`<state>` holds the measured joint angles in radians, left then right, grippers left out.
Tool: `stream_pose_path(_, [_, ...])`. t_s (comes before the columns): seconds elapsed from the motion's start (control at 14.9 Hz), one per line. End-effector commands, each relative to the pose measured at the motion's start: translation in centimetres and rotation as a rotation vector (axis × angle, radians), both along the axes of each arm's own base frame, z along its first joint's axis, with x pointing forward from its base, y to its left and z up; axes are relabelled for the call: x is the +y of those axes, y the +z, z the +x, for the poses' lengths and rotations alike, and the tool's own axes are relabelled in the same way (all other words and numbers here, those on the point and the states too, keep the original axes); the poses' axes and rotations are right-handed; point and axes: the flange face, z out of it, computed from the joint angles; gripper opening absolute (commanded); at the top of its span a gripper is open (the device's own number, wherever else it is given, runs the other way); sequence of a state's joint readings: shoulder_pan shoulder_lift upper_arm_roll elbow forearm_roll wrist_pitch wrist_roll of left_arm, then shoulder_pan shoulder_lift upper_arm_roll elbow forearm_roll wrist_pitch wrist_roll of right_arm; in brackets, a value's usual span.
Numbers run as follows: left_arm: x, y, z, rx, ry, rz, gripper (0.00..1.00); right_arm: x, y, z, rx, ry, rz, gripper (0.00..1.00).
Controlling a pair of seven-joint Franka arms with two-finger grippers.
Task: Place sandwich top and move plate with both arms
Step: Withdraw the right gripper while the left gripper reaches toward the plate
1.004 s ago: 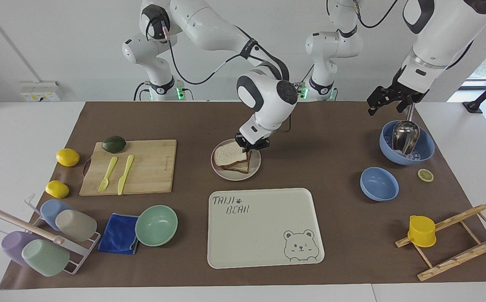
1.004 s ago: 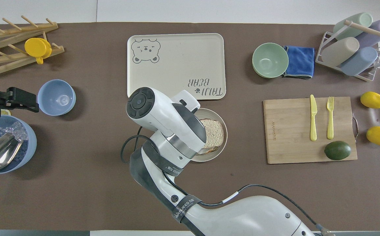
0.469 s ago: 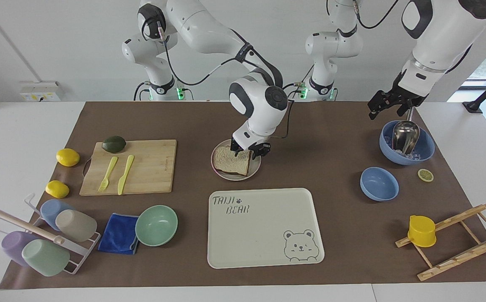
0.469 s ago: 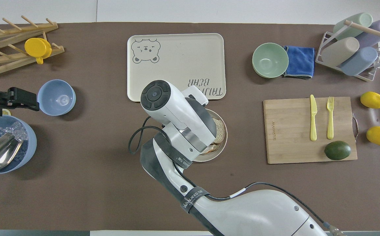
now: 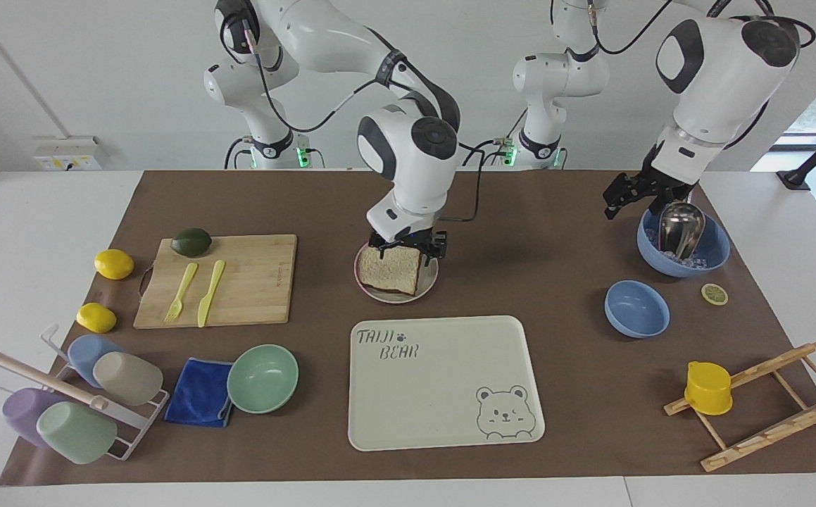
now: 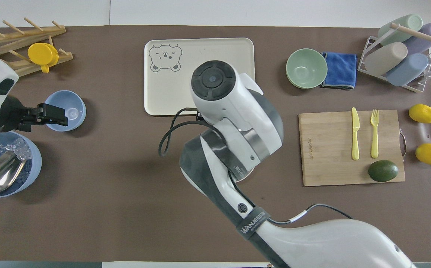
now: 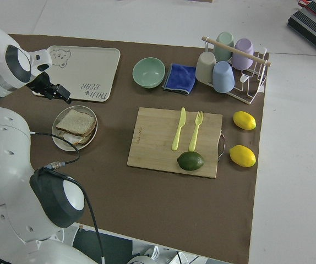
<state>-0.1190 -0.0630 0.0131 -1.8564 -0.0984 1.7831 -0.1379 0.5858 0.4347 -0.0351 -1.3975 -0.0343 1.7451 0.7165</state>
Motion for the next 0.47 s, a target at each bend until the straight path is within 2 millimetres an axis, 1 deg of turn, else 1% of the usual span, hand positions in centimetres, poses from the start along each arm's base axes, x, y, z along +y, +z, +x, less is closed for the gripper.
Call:
stream_pose_path(0.0, [-3.5, -2.9, -0.7, -0.027, -0.008, -0.059, 1.0, -7.6, 4.9, 1.1, 0.026, 0.004, 0.047, 1.0])
stream_pose_path(0.07, [-6.0, -4.7, -0.6, -0.022, -0.013, -0.06, 1.0, -10.2, 6.7, 1.3, 0.031, 0.015, 0.052, 1.0])
stream_pose_path(0.2, [-9.5, -7.1, -0.1, -0.029, -0.006, -0.074, 1.0, -15.6, 10.3, 1.1, 0.039, 0.054, 0.062, 1.0])
stream_pose_path(0.27, [-11.5, -8.2, 0.0, -0.026, -0.02, -0.1, 1.0, -18.0, 11.4, 1.0, 0.048, 0.057, 0.063, 1.0])
stream_pose_path(0.4, [-14.7, -11.0, 0.4, -0.04, -0.044, -0.119, 1.0, -22.4, 13.2, 0.5, 0.07, 0.072, 0.068, 1.0])
